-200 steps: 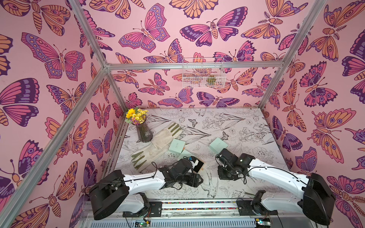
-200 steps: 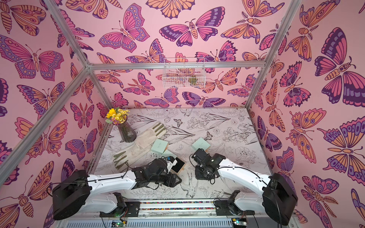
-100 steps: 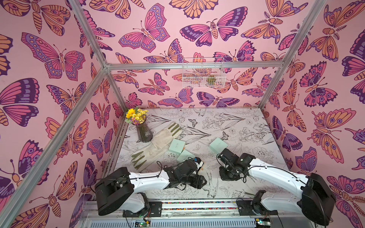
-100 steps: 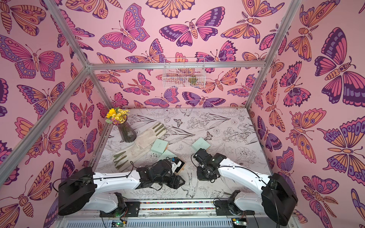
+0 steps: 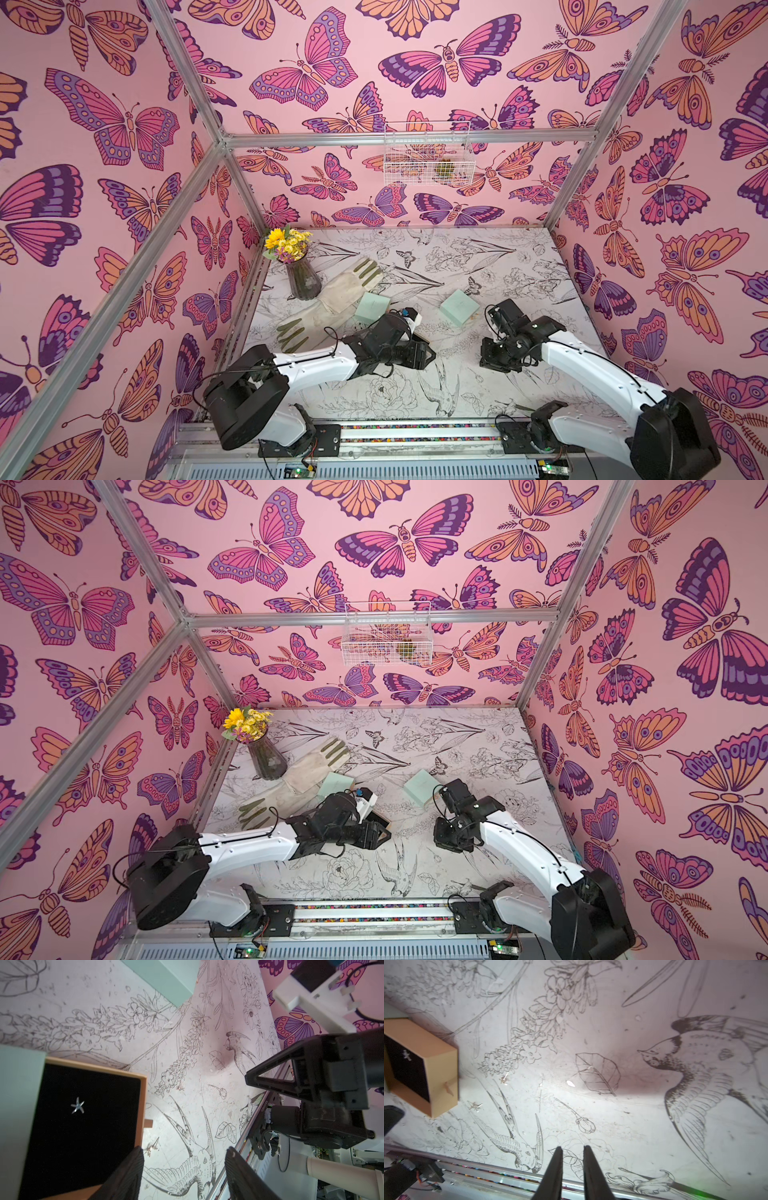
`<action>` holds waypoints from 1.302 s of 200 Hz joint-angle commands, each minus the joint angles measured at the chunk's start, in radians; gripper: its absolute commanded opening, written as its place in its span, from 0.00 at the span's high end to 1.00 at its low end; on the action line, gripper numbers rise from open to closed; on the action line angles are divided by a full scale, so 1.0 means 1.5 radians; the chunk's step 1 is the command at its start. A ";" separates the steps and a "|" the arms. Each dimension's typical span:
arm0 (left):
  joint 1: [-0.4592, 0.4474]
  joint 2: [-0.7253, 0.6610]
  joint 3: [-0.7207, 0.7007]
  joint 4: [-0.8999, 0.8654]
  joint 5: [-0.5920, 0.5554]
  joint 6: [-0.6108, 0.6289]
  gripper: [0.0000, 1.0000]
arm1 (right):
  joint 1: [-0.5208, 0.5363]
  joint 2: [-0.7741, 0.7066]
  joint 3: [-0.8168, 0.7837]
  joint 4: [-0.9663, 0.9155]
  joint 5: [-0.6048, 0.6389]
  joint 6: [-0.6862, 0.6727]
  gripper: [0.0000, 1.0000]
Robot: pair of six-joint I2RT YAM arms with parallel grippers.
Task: Place the earrings into the drawer-style jewelry box
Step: Pick up the earring from the center of the board.
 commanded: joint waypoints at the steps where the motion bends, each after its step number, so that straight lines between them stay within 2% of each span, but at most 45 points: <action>1: 0.003 0.028 0.040 -0.038 0.010 0.052 0.36 | -0.043 0.005 0.012 -0.059 0.056 -0.006 0.77; 20: 0.003 0.050 0.070 -0.055 0.009 0.078 0.36 | -0.080 0.001 0.009 -0.065 0.077 -0.004 0.75; 49: 0.009 0.059 0.082 -0.059 0.007 0.090 0.35 | -0.086 0.013 0.021 -0.058 0.078 -0.034 0.74; 86: 0.046 0.057 0.074 -0.059 0.028 0.104 0.35 | -0.087 0.021 0.031 -0.006 -0.004 -0.114 0.74; 107: 0.072 0.054 0.064 -0.059 0.052 0.119 0.35 | -0.081 0.026 0.024 0.035 -0.056 -0.132 0.74; 123: 0.087 0.049 0.059 -0.067 0.067 0.131 0.35 | -0.053 0.036 0.017 0.065 -0.071 -0.132 0.74; 145: 0.104 0.028 0.035 -0.065 0.052 0.140 0.35 | 0.002 0.061 0.020 0.098 -0.030 -0.134 0.74; 169: 0.130 0.031 0.021 -0.059 0.070 0.158 0.35 | 0.008 0.095 0.026 0.135 -0.030 -0.140 0.74; 216: 0.137 0.036 0.023 -0.060 0.083 0.167 0.35 | 0.055 0.181 0.103 0.115 -0.044 -0.183 0.74; 260: 0.156 0.032 0.004 -0.033 0.099 0.151 0.35 | 0.133 0.272 0.189 0.059 0.016 -0.220 0.75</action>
